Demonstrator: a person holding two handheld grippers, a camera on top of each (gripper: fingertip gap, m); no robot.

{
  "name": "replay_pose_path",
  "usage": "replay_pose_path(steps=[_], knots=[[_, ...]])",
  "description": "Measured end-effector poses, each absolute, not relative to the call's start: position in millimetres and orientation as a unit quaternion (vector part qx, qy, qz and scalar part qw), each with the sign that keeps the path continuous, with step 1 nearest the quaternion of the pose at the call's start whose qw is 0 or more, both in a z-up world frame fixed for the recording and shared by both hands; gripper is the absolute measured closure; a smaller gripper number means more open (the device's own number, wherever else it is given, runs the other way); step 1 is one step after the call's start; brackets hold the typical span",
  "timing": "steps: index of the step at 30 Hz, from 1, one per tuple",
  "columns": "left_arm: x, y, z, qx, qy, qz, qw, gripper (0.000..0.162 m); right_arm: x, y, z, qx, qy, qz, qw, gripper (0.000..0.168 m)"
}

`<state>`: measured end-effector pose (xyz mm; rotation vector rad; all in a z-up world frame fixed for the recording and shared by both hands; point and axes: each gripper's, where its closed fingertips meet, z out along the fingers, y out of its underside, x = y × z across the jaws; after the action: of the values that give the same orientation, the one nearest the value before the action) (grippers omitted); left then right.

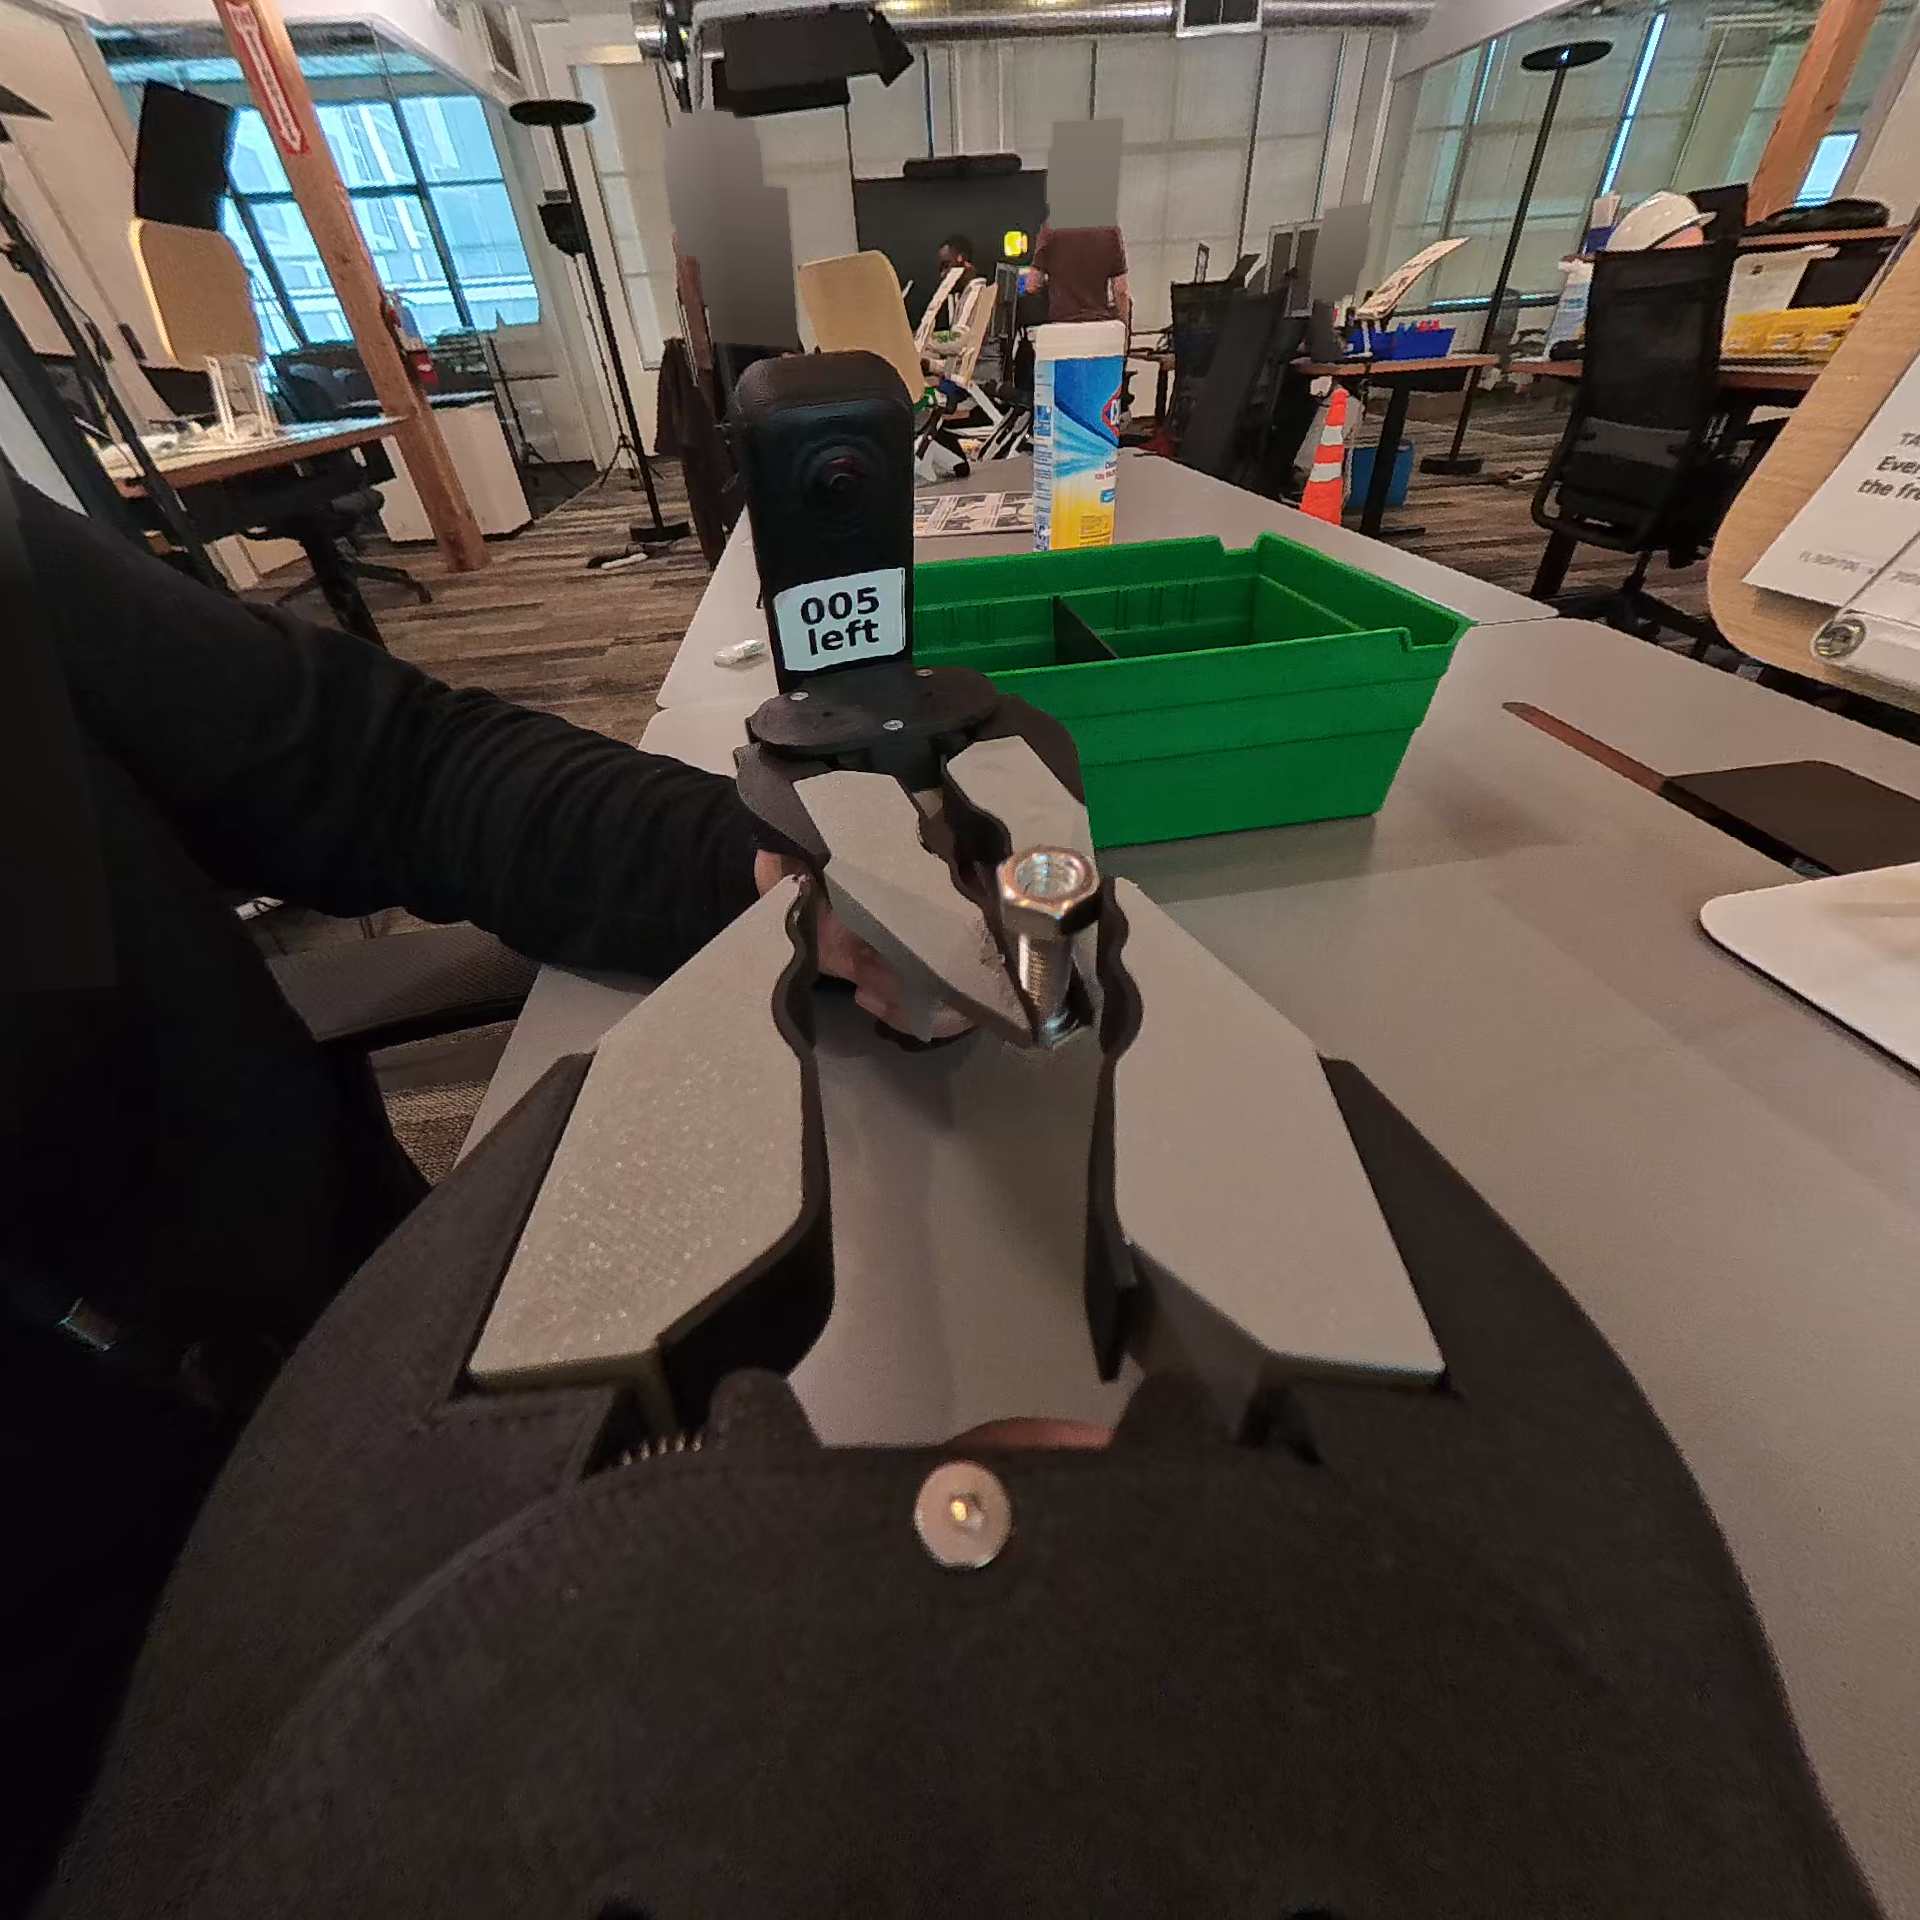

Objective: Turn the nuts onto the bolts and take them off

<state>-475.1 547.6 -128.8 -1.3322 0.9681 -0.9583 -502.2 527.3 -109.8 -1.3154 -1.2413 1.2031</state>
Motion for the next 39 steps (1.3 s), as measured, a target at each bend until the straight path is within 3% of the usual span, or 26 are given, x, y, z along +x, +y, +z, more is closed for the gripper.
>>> replay_pose_path(steps=[6, 16, 21, 33, 34, 36, 39], knots=[[-480, 553, -126, -0.575, 0.398, -0.414, 0.583, 0.156, -494, 535, -107, -0.542, -0.498, 0.476, 0.482, 0.124], [-477, 553, -129, -0.581, 0.400, -0.406, 0.582, 0.155, -508, 533, -109, -0.548, -0.494, 0.478, 0.477, 0.114], [-487, 564, -126, -0.592, 0.372, -0.408, 0.587, 0.156, -496, 537, -106, -0.548, -0.485, 0.484, 0.479, 0.127], [-484, 564, -130, -0.595, 0.378, -0.398, 0.587, 0.155, -503, 543, -108, -0.560, -0.476, 0.474, 0.484, 0.118], [-487, 567, -128, -0.596, 0.370, -0.399, 0.590, 0.156, -500, 543, -107, -0.560, -0.475, 0.473, 0.486, 0.119], [-493, 573, -126, -0.603, 0.355, -0.402, 0.591, 0.156, -495, 537, -102, -0.543, -0.480, 0.491, 0.484, 0.141], [-491, 571, -129, -0.604, 0.359, -0.405, 0.584, 0.156, -491, 546, -98, -0.552, -0.456, 0.492, 0.495, 0.131]])
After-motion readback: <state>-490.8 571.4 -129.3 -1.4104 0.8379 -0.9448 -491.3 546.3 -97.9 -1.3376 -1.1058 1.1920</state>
